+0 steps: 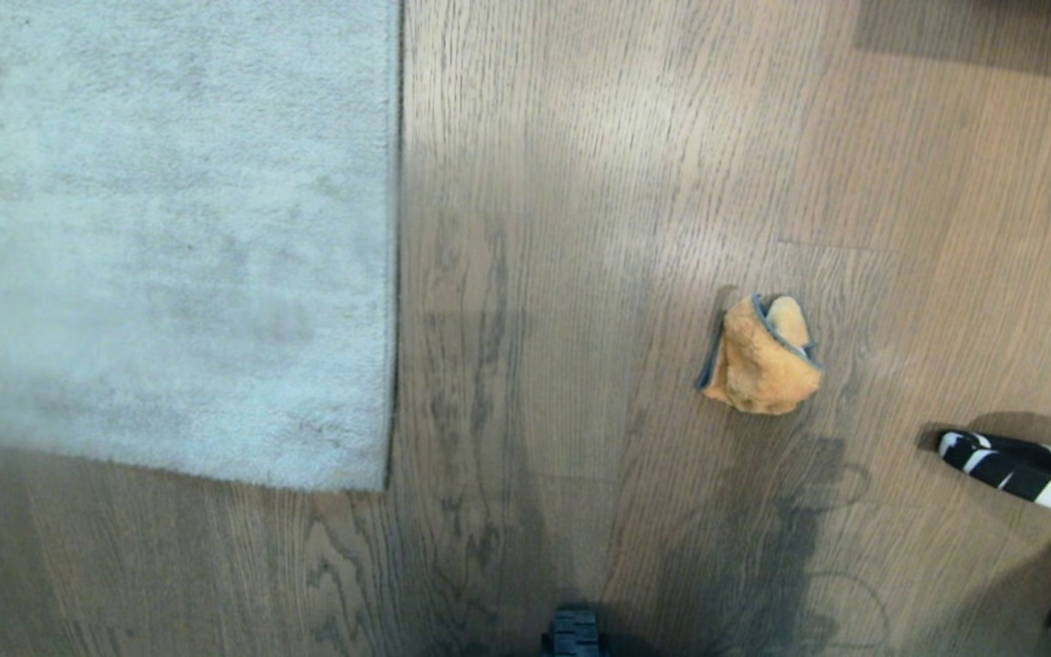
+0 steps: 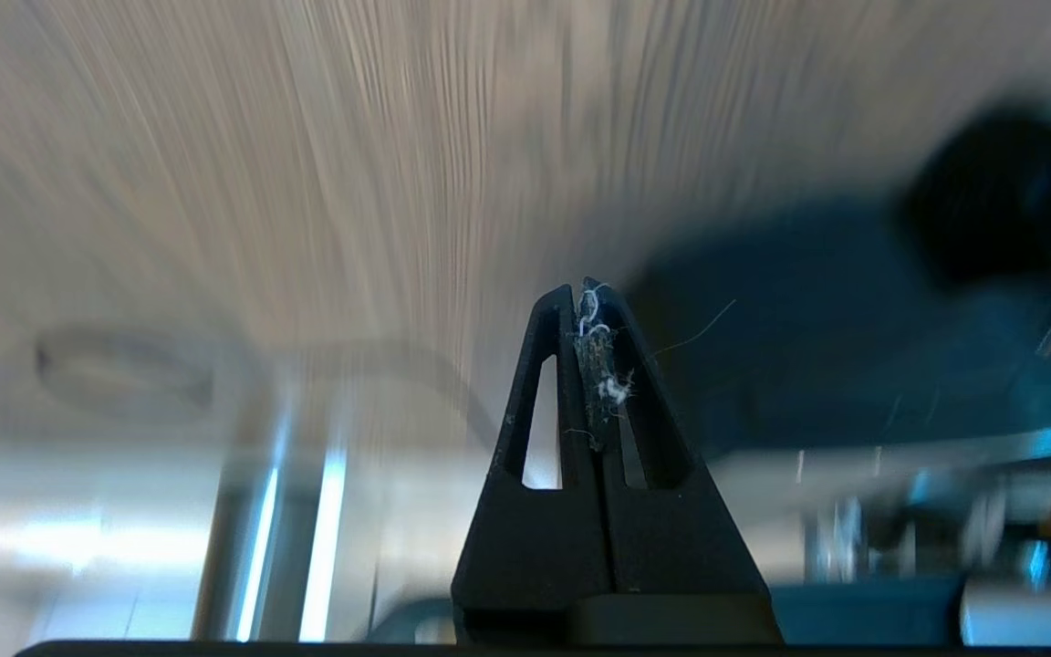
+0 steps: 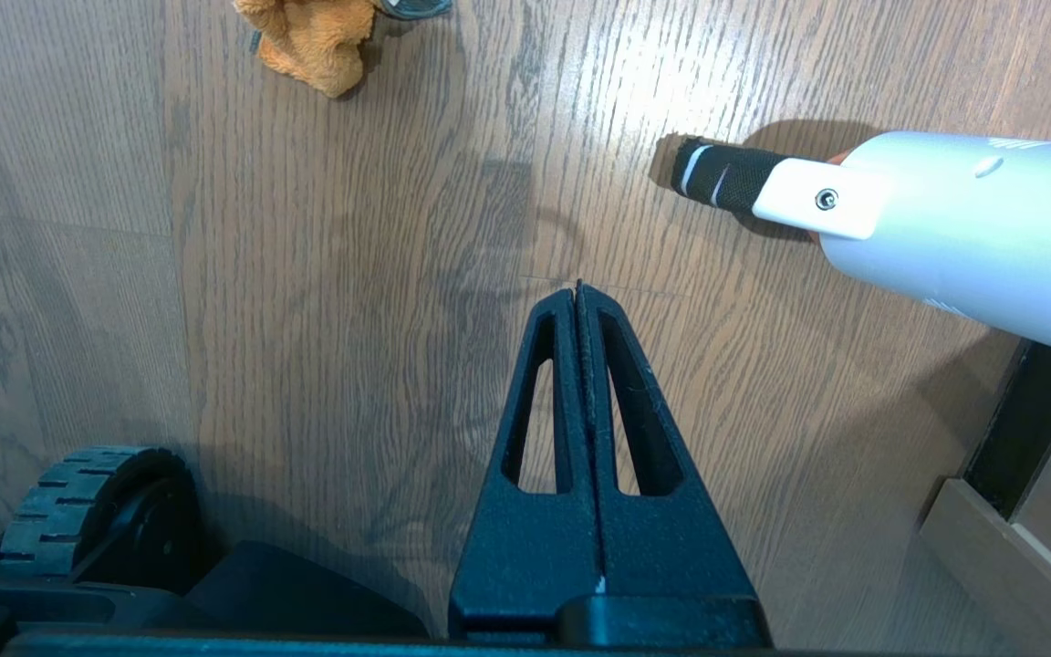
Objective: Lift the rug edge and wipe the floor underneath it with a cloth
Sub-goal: Lift up the carpet
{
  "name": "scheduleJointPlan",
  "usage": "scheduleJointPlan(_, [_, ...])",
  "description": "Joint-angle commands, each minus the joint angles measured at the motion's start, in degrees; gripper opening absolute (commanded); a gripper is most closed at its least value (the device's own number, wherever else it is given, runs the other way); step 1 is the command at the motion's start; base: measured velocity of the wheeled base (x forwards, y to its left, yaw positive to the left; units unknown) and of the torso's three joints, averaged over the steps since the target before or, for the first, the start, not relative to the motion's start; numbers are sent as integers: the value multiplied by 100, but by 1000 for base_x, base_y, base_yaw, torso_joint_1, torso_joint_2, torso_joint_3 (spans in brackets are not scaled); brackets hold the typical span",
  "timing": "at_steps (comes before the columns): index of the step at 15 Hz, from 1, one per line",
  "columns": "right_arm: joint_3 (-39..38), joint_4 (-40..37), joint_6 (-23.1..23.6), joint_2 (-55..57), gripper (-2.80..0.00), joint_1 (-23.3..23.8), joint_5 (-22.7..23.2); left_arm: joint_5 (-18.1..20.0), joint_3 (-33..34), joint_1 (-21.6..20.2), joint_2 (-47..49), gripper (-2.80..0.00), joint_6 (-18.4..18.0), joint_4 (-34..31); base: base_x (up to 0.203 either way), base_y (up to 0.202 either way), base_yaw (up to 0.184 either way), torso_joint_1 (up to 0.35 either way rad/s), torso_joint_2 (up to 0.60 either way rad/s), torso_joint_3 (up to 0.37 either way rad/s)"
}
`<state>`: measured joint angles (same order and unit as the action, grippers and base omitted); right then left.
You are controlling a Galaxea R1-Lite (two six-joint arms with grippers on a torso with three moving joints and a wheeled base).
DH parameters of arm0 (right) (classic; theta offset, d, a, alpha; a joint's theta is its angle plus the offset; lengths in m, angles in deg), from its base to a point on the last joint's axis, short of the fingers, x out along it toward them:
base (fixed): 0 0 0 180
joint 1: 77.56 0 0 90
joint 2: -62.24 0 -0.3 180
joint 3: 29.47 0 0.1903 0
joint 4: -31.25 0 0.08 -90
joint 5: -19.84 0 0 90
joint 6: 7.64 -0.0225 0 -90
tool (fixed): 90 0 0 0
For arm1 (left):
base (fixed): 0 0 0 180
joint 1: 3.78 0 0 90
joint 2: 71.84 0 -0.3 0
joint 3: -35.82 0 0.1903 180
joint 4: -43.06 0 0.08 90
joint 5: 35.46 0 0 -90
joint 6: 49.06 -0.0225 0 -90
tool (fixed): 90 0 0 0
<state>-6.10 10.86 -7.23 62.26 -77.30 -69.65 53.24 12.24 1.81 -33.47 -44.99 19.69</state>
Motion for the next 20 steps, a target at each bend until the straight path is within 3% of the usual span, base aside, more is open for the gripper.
scheduleJointPlan(1, [0, 1, 2, -2, -280, 0, 2, -3, 4, 55, 1485, -280, -3, -13, 0, 0, 0, 0, 0, 0])
scheduleJointPlan(7, [0, 1, 2, -2, -280, 0, 2, 65, -52, 163, 2060, -280, -161, 10, 0, 0, 0, 0, 0, 0])
scheduleJointPlan(10, [0, 1, 2, -2, -280, 0, 2, 229, -898, 265, 3015, -280, -164, 60, 0, 0, 0, 0, 0, 0])
scheduleJointPlan(13, [0, 1, 2, -2, -280, 0, 2, 314, -1548, 672, 3806, -280, -88, 182, 0, 0, 0, 0, 0, 0])
scheduleJointPlan(16, [0, 1, 2, -2, -280, 0, 2, 346, -1614, 808, 4315, -280, -108, 1198, 0, 0, 0, 0, 0, 0])
scheduleJointPlan(20, [0, 1, 2, -2, -280, 0, 2, 406, -1671, 1904, 5406, -280, 122, 2712, 0, 0, 0, 0, 0, 0])
